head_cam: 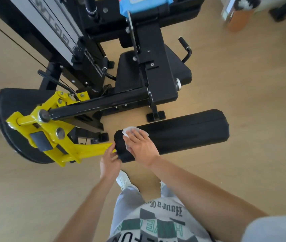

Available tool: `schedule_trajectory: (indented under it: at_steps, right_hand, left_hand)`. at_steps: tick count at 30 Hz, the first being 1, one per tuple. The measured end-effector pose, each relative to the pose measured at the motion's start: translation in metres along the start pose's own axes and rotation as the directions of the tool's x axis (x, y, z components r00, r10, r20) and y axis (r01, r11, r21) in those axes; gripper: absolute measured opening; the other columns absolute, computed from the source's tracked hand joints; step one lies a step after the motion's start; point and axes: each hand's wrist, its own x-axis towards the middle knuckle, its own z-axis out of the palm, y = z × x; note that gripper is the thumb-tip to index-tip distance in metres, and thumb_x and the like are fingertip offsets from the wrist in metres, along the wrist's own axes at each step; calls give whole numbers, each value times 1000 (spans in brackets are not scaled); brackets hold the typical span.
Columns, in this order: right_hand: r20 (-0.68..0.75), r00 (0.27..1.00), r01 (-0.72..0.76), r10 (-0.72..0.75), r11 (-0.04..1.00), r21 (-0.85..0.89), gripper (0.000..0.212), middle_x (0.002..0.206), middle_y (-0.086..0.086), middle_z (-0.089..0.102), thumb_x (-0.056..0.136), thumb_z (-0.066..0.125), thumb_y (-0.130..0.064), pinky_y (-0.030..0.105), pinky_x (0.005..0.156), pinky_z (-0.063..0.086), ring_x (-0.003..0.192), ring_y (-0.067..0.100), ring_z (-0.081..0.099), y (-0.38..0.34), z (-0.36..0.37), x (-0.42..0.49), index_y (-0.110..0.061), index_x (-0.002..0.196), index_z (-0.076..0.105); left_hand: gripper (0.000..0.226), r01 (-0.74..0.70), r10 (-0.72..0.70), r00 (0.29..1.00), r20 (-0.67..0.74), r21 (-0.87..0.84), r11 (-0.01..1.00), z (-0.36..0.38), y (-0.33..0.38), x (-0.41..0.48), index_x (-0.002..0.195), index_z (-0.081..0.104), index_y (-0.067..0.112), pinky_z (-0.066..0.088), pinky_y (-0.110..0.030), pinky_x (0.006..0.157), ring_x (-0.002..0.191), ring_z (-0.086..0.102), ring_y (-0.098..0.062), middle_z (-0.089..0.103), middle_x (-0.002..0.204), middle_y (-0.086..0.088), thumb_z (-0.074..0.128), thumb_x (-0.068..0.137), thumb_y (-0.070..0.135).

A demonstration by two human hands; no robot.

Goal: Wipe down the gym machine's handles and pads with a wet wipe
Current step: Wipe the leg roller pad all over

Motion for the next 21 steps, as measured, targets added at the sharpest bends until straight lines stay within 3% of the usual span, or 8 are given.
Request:
schedule_trajectory:
  at_steps: [4,6,8,10,14,16,19,21]
  right_hand:
    - [104,991,89,-85,995,-36,76,170,7,14,97,60,-21,46,126,14,158,27,7,-16,-1,20,-17,160,19]
    - [130,983,134,-130,991,-22,75,170,7,12,97,60,-19,47,126,13,157,28,8,-24,-2,29,-17,160,18]
    - [109,982,158,-156,987,-3,71,169,7,17,99,57,-19,46,126,14,157,28,13,-27,-2,33,-18,159,21]
    - [93,985,150,-148,989,-11,72,169,8,17,99,56,-15,44,127,12,157,27,12,-23,-1,28,-18,160,19]
    - [-35,999,4,-6,999,-54,73,167,13,24,99,59,-20,44,128,15,157,29,13,8,-9,-3,-16,160,21]
    - [-123,989,-82,78,996,-27,61,163,13,32,103,51,-27,44,127,20,156,29,19,32,-15,-25,-14,158,27]
    - [-219,953,-223,211,974,-33,53,162,11,33,108,32,-35,41,128,17,155,28,22,71,-26,-57,-14,156,28]
    - [-241,917,-336,319,941,-32,53,162,9,33,109,26,-36,42,128,14,155,29,20,96,-33,-75,-15,157,28]
  left_hand:
    - [74,-4,5,1000,30,-19,1000,-5,-13,-5,144,55,22,53,-15,81,116,67,-18,71,118,8,47,85,-22]
    - [75,-11,12,999,49,-15,1000,-6,-23,-6,139,59,30,56,-25,92,115,68,-12,74,112,20,49,85,-21]
    - [75,-5,8,997,73,-54,999,-9,-29,-6,134,62,33,52,-39,99,115,69,-13,75,111,21,49,84,-22]
    - [74,18,-11,997,78,-97,995,-12,-28,-7,128,65,32,51,-41,99,116,69,-17,76,110,19,48,82,-24]
    - [51,22,-21,1000,9,-95,995,-11,-10,-5,115,69,33,52,-34,91,110,69,-16,74,111,16,60,88,-8]
    - [38,-11,10,998,-62,-15,1000,-11,1,-3,121,65,28,48,-33,88,114,65,-19,70,117,10,67,90,5]
    - [53,-24,29,995,-96,55,998,-4,15,6,140,55,24,45,-34,93,123,56,-18,58,136,5,74,91,19]
    - [67,-58,72,993,-92,150,987,2,25,15,148,49,21,48,-42,102,131,51,-22,52,146,0,77,88,30]
